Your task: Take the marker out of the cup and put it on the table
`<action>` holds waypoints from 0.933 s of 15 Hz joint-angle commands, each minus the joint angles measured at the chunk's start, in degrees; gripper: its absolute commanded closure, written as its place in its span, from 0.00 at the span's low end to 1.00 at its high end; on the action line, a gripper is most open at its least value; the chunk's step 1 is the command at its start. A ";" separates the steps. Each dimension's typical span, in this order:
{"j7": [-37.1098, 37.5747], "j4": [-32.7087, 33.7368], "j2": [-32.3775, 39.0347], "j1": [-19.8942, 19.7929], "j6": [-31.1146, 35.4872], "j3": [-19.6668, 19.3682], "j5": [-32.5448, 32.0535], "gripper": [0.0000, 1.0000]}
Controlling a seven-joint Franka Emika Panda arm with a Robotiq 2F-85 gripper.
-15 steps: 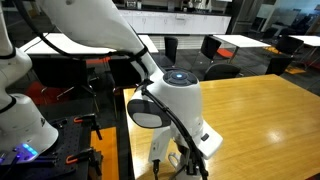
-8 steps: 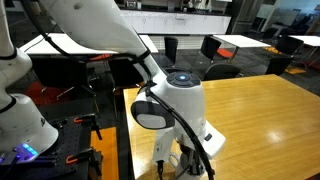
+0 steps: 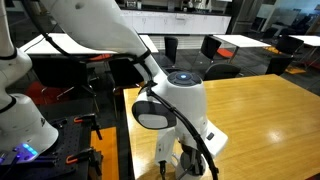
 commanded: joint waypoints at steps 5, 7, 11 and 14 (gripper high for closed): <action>1.73 -1.08 -0.85 1.01 2.30 -1.21 -2.79 0.97; 2.13 -2.47 -1.97 1.45 3.29 -1.81 -3.75 0.97; 2.96 -5.97 -4.90 2.56 6.55 -3.31 -4.81 0.97; 5.02 -8.50 -7.51 3.95 7.44 -4.87 -5.95 0.97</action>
